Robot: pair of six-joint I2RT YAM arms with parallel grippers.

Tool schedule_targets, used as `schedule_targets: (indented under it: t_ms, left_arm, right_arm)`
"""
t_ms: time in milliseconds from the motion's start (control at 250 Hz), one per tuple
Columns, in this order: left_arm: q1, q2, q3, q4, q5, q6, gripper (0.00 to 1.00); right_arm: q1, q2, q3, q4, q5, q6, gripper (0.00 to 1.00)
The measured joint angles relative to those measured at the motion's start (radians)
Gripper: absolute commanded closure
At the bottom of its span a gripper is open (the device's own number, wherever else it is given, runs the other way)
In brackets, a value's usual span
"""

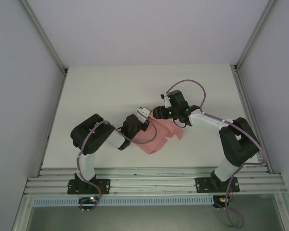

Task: Assemble paper box

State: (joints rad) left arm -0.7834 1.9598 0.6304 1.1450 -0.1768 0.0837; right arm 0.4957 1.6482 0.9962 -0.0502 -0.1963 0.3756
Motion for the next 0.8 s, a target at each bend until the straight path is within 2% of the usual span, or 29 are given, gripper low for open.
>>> schedule_targets:
  t_ms: [64, 411, 591, 799]
  left_arm:
    - [0.004, 0.000, -0.002, 0.000, 0.000, 0.009, 0.71]
    - [0.013, -0.004, -0.023, -0.076, 0.023, 0.018, 0.72]
    - [0.028, -0.007, -0.031, -0.075, 0.042, -0.005, 0.62]
    - [0.053, -0.029, -0.041, -0.077, 0.096, -0.053, 0.60]
  right_arm:
    - [0.003, -0.001, -0.004, 0.002, -0.010, 0.007, 0.41]
    - [0.006, -0.010, -0.012, -0.002, -0.026, 0.018, 0.41]
    - [0.008, -0.011, -0.014, -0.002, -0.026, 0.018, 0.41]
    - [0.011, -0.018, -0.023, 0.002, -0.027, 0.018, 0.41]
